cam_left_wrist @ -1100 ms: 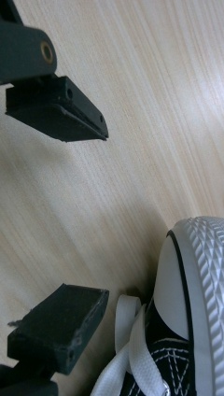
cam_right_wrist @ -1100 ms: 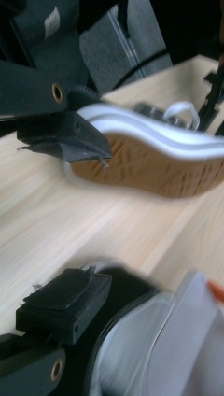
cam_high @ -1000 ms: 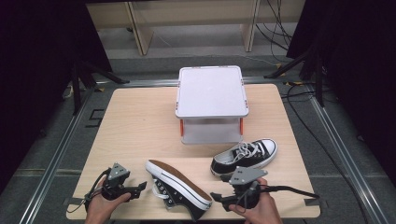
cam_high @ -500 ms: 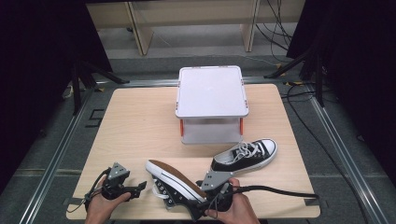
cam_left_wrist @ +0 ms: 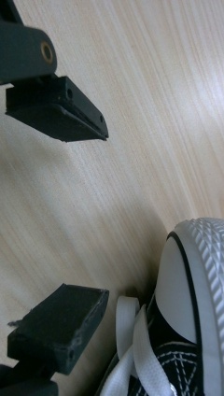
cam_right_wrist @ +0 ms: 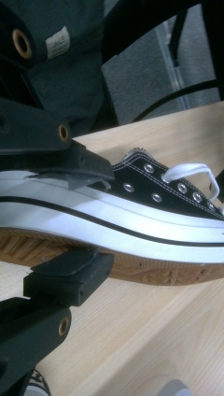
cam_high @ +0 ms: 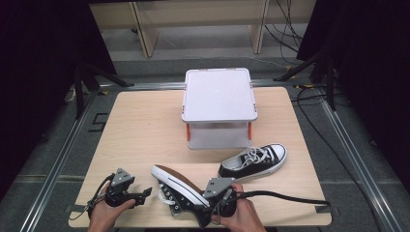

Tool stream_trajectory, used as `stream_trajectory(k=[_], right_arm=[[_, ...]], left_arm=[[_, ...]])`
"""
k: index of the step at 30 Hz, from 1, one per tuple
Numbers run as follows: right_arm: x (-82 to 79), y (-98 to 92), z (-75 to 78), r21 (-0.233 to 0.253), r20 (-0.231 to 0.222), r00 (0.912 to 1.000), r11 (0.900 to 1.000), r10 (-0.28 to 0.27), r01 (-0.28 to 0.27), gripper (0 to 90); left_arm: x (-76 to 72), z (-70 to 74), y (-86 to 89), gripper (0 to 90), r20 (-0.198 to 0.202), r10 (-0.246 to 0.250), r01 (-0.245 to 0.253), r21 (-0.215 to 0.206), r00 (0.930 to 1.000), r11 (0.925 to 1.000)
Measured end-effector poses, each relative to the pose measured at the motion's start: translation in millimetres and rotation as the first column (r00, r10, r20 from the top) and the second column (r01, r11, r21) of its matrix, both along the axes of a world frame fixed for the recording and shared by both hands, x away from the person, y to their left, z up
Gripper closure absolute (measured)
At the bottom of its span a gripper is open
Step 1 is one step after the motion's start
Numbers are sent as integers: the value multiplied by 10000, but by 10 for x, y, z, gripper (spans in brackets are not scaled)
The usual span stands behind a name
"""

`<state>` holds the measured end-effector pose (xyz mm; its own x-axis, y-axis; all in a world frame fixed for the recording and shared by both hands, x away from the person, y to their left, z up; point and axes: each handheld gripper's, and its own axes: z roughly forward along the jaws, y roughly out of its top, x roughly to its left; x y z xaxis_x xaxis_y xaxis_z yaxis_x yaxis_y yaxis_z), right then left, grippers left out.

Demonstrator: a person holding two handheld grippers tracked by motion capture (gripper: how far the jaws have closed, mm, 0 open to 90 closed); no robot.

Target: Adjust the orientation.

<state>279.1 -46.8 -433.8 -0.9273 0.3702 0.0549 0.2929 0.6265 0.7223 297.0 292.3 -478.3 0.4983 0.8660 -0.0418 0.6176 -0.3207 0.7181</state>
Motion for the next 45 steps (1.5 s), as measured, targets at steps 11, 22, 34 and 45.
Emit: stream_trajectory(k=[11, 22, 34, 45], right_arm=[[105, -178, 59, 258, -67, 9964, 9961, -842, 843, 581], [202, -258, 69, 415, -441, 9937, 9936, -1030, 1048, 587], [317, -414, 97, 576, -168, 9877, 9861, -1554, 1561, 749], [534, -573, -43, 261, -750, 9707, 9727, -2282, 2307, 796]], left_arm=[[3, 3, -2, 184, 49, -6, 6, 12, 10000, 10000], [5, -2, -8, 185, 87, -60, 61, -62, 9999, 10000], [5, -2, -16, 185, 26, -89, 89, 9, 10000, 10000], [11, -6, -18, 185, 0, -124, 124, 9, 9999, 9999]])
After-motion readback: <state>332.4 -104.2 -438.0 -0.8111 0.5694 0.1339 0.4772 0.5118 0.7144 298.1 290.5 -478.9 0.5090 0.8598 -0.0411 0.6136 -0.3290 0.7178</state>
